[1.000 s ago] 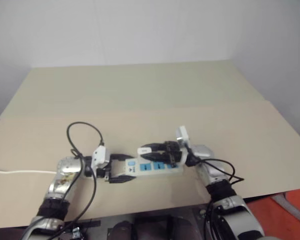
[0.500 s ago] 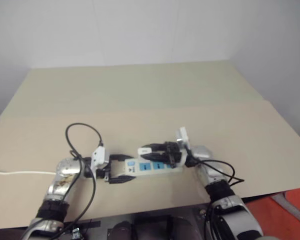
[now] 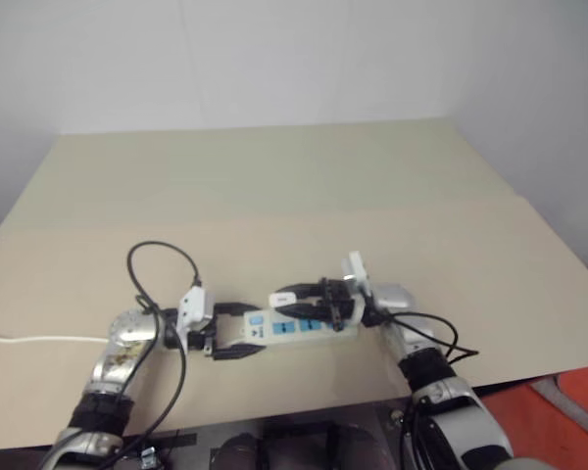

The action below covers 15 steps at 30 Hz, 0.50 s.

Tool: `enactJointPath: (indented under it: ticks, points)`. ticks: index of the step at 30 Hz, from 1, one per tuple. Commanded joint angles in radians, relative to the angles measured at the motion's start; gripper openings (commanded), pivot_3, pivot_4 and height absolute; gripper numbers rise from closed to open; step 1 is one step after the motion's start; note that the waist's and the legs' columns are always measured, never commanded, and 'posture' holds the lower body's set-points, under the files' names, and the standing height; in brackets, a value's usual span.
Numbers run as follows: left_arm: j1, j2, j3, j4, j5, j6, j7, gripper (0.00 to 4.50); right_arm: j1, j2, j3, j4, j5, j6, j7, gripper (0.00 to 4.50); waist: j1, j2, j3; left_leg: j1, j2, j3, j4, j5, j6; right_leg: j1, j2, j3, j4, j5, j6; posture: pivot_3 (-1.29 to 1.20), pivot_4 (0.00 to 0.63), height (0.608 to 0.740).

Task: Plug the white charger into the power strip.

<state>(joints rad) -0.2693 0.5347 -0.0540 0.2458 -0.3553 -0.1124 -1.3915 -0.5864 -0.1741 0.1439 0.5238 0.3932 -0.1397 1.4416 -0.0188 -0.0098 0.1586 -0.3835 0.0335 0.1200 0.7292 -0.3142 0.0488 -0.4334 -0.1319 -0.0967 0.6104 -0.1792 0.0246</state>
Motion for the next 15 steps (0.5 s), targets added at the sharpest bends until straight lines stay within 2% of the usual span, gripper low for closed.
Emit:
enactJointPath:
  ticks: [1,9,11,12,15]
  points:
    - [0.010,0.019,0.013,-0.014,-0.002,0.010,0.017,3.23,-0.004,-0.022,0.018,0.024,-0.046,0.020,-0.011,1.11,0.000,0.000,0.000,0.000,0.000,0.000,0.000,0.000,0.000,0.000,0.000,0.000,0.000,0.000,0.000,0.00,0.150,0.740]
    - [0.008,0.016,0.011,-0.013,-0.004,0.009,0.021,3.23,-0.054,-0.041,0.061,0.090,-0.104,-0.026,0.013,1.11,-0.004,0.000,0.000,0.005,0.000,0.000,0.000,0.000,0.000,0.004,0.000,0.001,0.000,0.000,0.000,0.00,0.150,0.740]
    - [0.011,0.015,0.013,-0.016,-0.004,0.009,0.027,3.23,-0.051,-0.050,0.066,0.094,-0.108,-0.042,0.020,1.11,-0.003,0.000,0.000,0.007,0.001,0.000,-0.001,0.000,0.000,0.006,0.000,0.001,0.000,0.000,0.000,0.00,0.150,0.740]
    - [0.013,0.016,0.014,-0.018,-0.005,0.011,0.029,3.23,-0.037,-0.049,0.059,0.098,-0.120,-0.108,0.005,1.11,-0.003,0.000,0.000,0.008,0.001,0.000,-0.001,0.000,0.000,0.007,0.000,0.001,0.000,0.000,-0.001,0.00,0.150,0.740]
    - [0.020,0.020,0.014,-0.022,-0.006,0.010,0.032,3.23,-0.029,-0.060,0.064,0.111,-0.134,-0.107,-0.006,1.11,-0.003,0.000,0.000,0.010,0.001,0.000,-0.002,0.000,0.000,0.008,0.000,0.001,0.000,0.000,-0.001,0.00,0.150,0.740]
